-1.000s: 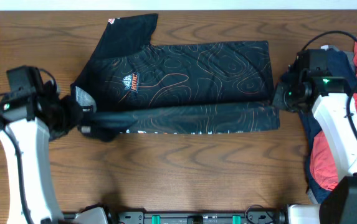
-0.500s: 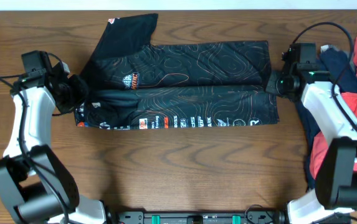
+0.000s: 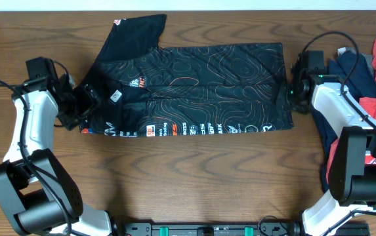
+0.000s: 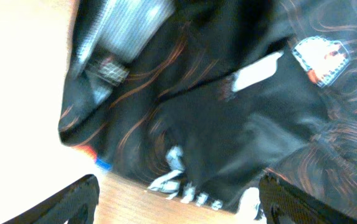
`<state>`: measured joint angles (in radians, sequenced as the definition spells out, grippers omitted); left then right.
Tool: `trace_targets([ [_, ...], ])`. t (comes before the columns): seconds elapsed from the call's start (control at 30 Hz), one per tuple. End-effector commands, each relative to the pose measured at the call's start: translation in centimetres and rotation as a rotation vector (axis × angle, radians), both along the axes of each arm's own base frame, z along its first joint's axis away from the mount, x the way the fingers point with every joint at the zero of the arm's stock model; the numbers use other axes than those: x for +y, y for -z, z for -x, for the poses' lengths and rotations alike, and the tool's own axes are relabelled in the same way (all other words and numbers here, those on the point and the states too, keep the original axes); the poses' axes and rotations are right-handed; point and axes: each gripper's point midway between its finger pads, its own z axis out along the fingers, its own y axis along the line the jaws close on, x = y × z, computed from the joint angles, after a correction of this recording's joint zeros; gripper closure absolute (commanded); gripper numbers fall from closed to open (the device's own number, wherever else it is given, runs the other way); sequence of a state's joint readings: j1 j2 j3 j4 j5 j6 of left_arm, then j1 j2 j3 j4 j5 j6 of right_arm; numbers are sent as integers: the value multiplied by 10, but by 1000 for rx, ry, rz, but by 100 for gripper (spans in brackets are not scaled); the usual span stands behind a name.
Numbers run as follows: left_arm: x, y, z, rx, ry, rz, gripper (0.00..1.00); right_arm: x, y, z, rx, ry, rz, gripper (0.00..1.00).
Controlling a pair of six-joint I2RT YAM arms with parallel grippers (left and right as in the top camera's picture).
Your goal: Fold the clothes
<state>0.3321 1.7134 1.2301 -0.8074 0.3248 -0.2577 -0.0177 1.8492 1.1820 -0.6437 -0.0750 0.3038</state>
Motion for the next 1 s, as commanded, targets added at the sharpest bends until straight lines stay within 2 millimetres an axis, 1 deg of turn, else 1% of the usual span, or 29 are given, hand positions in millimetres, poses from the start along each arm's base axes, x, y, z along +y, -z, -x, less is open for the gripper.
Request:
trace_targets([
  [0.0,19,11,17,71,-16,-117,16,-19,7,17,71,31,91,37],
  [0.17,19,32,18,67,-38,-115,17,-19,17,24,81,30,95,40],
  [0.23,18,40,19,59,-38,-117,23,-18,20,27,85,29,88,46],
  [0.3,17,46,22,58,-37,-118,36,-18,24,31,91,28,88,49],
  [0.33,17,50,23,58,-38,-119,39,-18,26,32,95,28,89,50],
  [0.43,16,60,26,52,-38,-121,40,-17,30,37,107,25,89,55],
  [0.47,16,62,26,47,-39,-122,40,-16,31,39,112,24,89,59],
  [0.53,16,67,27,40,-39,-125,41,-15,32,41,118,21,89,73],
  [0.57,16,68,27,37,-39,-125,44,-16,33,42,121,22,89,79],
  [0.6,16,69,27,36,-39,-126,51,-15,33,43,123,21,89,85],
  [0.7,15,70,29,40,-39,-125,69,-16,33,43,124,21,89,99],
  [0.8,14,71,33,59,-38,-119,86,-15,34,50,151,20,89,99],
  [0.87,12,72,38,80,-37,-114,94,-17,35,56,178,21,95,99],
  [0.97,12,74,52,140,-37,-119,94,-25,35,69,229,43,140,99],
])
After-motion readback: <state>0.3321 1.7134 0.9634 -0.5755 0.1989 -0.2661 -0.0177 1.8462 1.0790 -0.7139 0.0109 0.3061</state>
